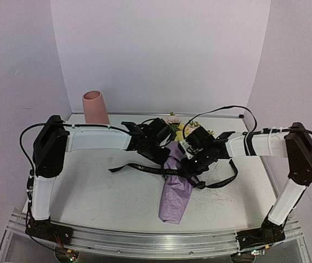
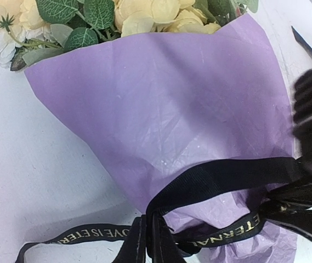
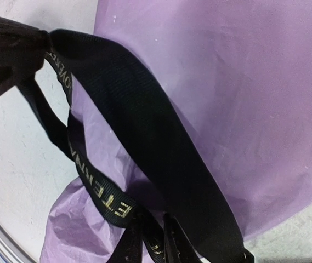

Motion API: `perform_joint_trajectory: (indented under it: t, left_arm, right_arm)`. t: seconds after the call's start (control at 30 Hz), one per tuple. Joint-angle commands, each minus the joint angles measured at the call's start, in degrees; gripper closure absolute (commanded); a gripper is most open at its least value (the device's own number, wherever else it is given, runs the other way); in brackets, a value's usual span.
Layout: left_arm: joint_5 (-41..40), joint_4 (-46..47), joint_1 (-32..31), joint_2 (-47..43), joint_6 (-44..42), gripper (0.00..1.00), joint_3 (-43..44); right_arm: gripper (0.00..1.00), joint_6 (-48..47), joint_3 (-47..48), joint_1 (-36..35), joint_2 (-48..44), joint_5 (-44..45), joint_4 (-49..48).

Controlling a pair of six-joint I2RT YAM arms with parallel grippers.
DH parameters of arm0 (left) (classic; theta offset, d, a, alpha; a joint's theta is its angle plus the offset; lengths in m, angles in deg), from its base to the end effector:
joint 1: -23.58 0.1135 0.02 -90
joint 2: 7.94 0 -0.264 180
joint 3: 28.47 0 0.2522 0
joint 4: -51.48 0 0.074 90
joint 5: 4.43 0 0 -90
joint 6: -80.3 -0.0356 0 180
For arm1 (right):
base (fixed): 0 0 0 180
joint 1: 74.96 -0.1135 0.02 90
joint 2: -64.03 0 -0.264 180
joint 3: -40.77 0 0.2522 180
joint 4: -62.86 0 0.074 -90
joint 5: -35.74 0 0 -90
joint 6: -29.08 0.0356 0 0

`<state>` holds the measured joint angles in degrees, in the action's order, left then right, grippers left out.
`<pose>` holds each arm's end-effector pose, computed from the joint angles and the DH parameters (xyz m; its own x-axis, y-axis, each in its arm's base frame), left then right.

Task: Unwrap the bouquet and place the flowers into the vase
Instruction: Untie the ribbon from the wrapping paper.

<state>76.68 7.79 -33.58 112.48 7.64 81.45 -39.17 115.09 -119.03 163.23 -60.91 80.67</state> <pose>0.2571 -0.3881 0.2067 -0.6526 0.4681 -0.5959 0.6145 0.7870 -0.0548 0.2640 0.2613 0.1938 -0.7311 -0.1955 -0.6536 -0.5180 0.7826 0.3453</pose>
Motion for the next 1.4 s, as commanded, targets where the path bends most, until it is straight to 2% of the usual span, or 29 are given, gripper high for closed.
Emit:
perform_joint_trajectory:
  t: [0.0,0.3,0.7,0.83,0.97,1.03,1.23,1.37]
  left_arm:
    - [-0.4,0.9,0.3,-1.4,2.2,0.93,-1.6]
    - [-2.8,1.0,0.3,-5.3,7.7,0.94,-7.4]
    - [-6.2,1.5,0.3,-13.7,15.3,0.92,-19.4]
    - [-6.0,2.1,0.2,-15.5,15.5,0.87,-21.7]
    - [-4.4,2.9,0.2,-16.1,14.6,0.73,-22.3]
    - [-3.2,3.4,0.1,-16.3,14.4,0.67,-22.4]
    - [0.4,7.2,-0.2,-18.1,13.5,0.53,-24.0]
    - [1.6,8.3,-0.2,-18.4,12.6,0.52,-24.2]
  right_arm:
    - [0.86,1.6,-1.2,-0.3,-6.1,1.6,1.5]
    - [1.0,5.8,-5.6,-0.2,-15.2,6.7,3.2]
    - [0.99,20.4,-14.7,0.2,-32.9,26.8,14.6]
    - [0.91,23.6,-16.5,0.3,-33.4,26.2,18.3]
    - [0.53,21.2,-17.1,0.3,-32.7,21.3,17.9]
    - [0.46,18.8,-17.0,0.3,-32.6,17.9,15.6]
    - [0.41,11.3,-14.2,0.3,-28.8,6.9,8.3]
    - [0.4,7.2,-9.8,0.1,-21.5,-1.1,4.9]
